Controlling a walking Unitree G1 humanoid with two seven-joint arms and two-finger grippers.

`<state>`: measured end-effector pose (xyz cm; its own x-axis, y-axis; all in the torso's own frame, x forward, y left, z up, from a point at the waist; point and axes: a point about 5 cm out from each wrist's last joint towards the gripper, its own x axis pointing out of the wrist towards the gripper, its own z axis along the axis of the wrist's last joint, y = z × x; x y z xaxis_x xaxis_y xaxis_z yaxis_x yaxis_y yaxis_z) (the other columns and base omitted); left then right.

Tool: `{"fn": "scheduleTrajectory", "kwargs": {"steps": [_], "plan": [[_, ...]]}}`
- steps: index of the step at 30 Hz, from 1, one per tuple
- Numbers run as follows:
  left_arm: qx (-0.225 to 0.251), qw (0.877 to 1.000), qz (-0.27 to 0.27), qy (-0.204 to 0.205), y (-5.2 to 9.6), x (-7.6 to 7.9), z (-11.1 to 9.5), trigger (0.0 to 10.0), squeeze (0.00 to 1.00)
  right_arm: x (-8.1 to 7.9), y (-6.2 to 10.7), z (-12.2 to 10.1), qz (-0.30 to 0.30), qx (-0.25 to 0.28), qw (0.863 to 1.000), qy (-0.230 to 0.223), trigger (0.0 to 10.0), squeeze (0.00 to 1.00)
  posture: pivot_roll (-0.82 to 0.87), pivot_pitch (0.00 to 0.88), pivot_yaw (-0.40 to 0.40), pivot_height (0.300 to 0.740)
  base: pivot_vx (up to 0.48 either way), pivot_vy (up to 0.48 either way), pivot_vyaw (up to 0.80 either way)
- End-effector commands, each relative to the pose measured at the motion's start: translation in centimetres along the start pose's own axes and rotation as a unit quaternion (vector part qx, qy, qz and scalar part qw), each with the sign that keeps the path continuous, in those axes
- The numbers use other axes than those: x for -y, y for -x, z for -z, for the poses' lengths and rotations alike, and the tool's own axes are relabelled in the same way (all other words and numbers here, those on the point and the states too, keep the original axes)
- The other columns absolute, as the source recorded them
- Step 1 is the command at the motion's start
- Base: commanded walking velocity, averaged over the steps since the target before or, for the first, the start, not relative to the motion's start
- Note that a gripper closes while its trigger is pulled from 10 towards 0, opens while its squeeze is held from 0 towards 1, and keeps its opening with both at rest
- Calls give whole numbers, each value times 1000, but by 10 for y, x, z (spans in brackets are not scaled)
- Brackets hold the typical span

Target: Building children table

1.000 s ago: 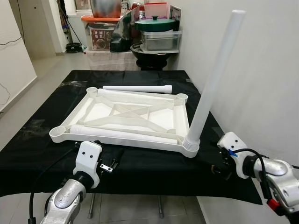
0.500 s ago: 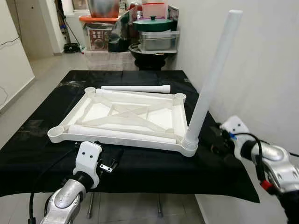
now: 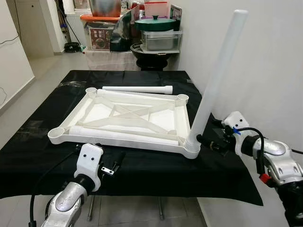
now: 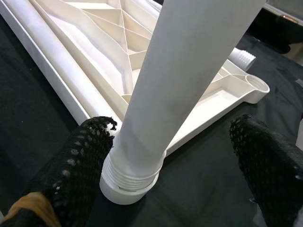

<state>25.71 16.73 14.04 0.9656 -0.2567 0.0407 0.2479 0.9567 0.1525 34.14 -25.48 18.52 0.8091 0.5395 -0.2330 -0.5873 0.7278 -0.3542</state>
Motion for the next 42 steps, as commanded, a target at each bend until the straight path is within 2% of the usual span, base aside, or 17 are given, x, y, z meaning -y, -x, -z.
{"fn": "scheduleTrajectory", "kwargs": {"steps": [1,12,21,42], "plan": [[-6,1000,0,-6,2,-1,3,10000,0,2,-3,-3,1,9,1000,3,10000,0,72,0,-67,740,0,0,0],[-4,1000,4,-3,-1,1,2,10000,0,4,-14,-19,-6,58,998,-12,10000,0,74,0,-66,740,0,0,0],[-7,1000,4,-1,0,2,4,10000,0,4,-20,-26,-9,75,997,-14,10000,0,77,0,-69,740,0,0,0],[-8,1000,7,0,0,4,6,10000,0,3,-35,-41,-12,123,991,-54,10000,0,89,0,-79,740,0,0,0]]}}
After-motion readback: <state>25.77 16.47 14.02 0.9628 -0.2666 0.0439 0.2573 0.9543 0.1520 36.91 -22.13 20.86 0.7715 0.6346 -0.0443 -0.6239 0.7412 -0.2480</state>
